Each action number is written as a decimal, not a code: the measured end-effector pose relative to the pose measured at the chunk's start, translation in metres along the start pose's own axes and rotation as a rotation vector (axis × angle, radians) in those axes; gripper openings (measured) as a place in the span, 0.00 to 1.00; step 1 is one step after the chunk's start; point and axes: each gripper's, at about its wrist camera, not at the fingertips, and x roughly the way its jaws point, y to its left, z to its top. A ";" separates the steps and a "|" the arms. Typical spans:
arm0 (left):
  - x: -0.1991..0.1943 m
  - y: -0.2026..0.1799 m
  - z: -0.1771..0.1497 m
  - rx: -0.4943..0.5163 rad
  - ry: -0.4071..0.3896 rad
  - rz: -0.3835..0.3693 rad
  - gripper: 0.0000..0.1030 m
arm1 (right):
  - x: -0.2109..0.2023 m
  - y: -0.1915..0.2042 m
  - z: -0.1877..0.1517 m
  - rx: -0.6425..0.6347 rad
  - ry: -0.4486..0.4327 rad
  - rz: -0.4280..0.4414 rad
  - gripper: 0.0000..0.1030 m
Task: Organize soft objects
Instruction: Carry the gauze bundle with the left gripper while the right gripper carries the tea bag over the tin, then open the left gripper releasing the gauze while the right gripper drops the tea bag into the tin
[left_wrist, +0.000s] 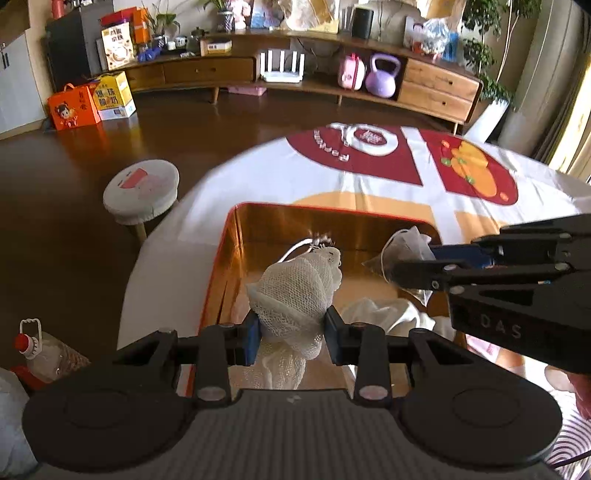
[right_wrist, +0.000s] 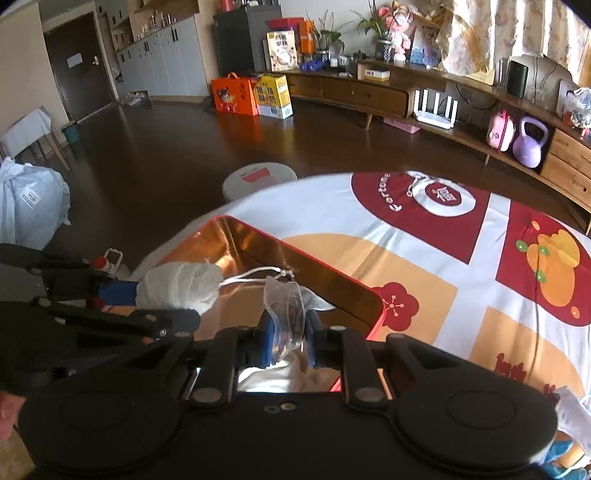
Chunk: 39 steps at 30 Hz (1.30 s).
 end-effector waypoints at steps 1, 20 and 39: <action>0.004 0.000 -0.001 0.001 0.007 0.002 0.33 | 0.003 -0.001 0.000 0.000 0.006 0.001 0.18; 0.034 -0.003 -0.008 0.025 0.076 0.009 0.34 | 0.011 -0.005 -0.010 0.024 0.025 -0.007 0.26; 0.014 -0.007 -0.011 0.009 0.046 0.024 0.64 | -0.026 -0.007 -0.013 0.057 -0.021 0.021 0.44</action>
